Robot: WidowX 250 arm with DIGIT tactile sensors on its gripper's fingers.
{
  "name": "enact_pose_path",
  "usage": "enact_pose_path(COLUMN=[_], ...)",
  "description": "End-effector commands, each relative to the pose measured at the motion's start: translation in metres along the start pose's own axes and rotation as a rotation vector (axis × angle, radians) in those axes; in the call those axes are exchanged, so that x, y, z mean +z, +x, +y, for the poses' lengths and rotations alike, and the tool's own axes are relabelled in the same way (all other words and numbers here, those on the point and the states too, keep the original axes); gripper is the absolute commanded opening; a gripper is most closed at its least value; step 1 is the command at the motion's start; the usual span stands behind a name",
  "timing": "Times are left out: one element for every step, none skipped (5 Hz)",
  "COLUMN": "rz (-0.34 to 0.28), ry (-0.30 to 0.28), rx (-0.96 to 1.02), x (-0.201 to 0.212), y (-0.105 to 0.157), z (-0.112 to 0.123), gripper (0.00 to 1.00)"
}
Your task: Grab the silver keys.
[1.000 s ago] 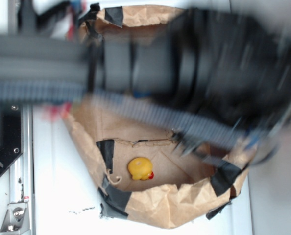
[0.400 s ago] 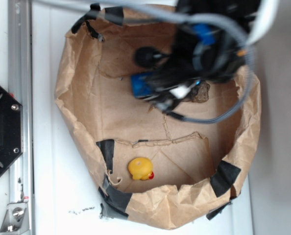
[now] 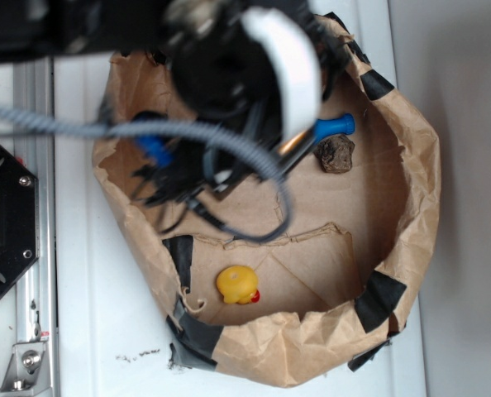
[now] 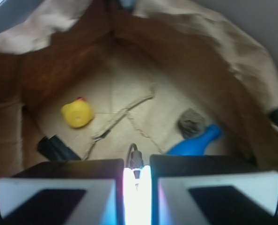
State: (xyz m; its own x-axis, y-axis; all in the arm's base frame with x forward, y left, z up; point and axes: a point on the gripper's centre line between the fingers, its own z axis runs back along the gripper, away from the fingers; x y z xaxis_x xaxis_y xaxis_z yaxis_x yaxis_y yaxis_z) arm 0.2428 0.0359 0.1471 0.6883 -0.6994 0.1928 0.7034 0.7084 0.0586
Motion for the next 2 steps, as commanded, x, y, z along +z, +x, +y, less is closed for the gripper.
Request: enact_pose_path(rz=[0.061,0.094], ry=[0.072,0.084], rx=[0.081,0.078], x=[-0.0066,-0.0133], y=[0.0267,0.0294], z=[0.0147,0.0136], gripper=[0.0,0.0])
